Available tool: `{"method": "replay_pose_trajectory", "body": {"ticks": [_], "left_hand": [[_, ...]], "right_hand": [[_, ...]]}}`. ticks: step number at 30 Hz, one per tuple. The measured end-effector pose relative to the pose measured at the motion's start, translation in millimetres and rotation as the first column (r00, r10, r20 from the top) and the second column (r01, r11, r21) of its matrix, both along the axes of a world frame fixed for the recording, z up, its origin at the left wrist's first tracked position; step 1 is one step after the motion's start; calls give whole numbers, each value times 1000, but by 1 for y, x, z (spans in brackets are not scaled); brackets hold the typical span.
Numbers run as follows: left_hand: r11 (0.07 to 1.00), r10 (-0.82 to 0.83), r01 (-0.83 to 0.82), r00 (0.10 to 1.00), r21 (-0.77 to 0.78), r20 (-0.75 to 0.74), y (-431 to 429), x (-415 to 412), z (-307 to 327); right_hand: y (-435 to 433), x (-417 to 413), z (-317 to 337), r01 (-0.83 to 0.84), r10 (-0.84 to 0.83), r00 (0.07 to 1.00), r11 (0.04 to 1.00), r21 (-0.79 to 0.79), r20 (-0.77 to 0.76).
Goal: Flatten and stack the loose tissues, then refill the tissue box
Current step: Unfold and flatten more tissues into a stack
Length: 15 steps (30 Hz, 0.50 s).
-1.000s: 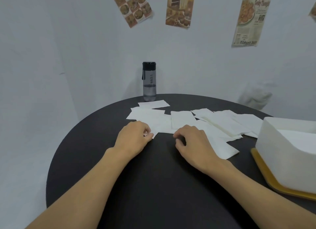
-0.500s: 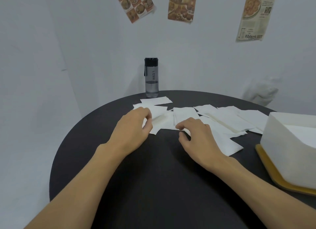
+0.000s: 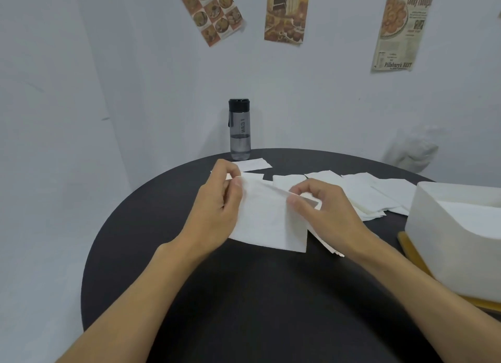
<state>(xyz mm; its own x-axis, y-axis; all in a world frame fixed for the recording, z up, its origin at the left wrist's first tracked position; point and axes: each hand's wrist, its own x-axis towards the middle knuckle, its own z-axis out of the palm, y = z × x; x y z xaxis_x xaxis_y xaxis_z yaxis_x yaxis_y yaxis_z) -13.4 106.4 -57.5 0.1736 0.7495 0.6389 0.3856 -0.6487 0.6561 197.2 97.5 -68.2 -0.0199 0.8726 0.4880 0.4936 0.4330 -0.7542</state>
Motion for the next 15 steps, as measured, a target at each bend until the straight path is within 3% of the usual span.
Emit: {"method": "replay_pose_trajectory", "body": {"ticks": [4, 9, 12, 15], "left_hand": [[983, -38, 63, 989, -175, 144, -1, 2, 2], [977, -19, -6, 993, -213, -116, 10, -3, -8], [958, -75, -1, 965, -287, -253, 16, -7, -18], [945, -125, 22, 946, -326, -299, 18, -7, -25]], "right_hand": [[-2, -2, 5, -135, 123, 987, 984, -114, -107], [0, 0, -4, -66, 101, 987, 964, -258, 125], [9, 6, -9, 91, -56, 968, 987, -134, 246], [29, 13, -10, 209, -187, 947, 976, -56, 262]]}}
